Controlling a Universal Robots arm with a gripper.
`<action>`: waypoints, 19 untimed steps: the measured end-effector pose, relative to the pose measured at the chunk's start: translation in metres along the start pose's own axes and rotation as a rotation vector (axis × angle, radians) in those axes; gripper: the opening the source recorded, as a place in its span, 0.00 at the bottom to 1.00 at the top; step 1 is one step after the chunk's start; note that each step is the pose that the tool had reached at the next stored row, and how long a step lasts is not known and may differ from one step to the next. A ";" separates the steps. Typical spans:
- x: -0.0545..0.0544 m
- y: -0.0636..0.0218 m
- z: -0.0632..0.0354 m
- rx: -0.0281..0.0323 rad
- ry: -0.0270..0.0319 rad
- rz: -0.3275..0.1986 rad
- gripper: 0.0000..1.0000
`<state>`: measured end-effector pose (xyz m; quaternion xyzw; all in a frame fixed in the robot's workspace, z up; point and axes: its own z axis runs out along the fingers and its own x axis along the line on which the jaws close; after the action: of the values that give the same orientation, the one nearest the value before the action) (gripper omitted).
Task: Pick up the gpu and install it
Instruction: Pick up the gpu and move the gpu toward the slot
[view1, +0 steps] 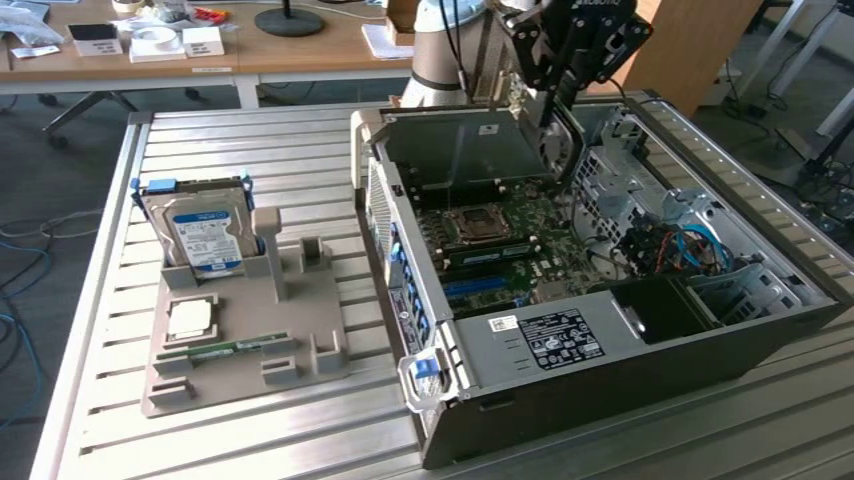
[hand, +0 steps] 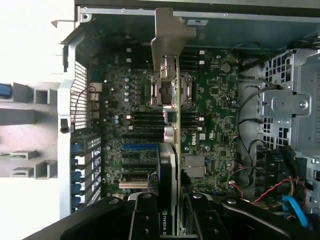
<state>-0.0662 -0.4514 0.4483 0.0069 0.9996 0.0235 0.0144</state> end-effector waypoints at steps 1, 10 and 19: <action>-0.002 0.0000 0.0001 0.0000 0.0000 0.000 0.27; -0.019 0.0002 0.0006 -0.0006 0.0001 -0.003 0.27; -0.034 0.0005 0.0010 -0.0027 0.0002 -0.004 0.27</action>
<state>-0.0322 -0.4513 0.4483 0.0049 0.9996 0.0248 0.0144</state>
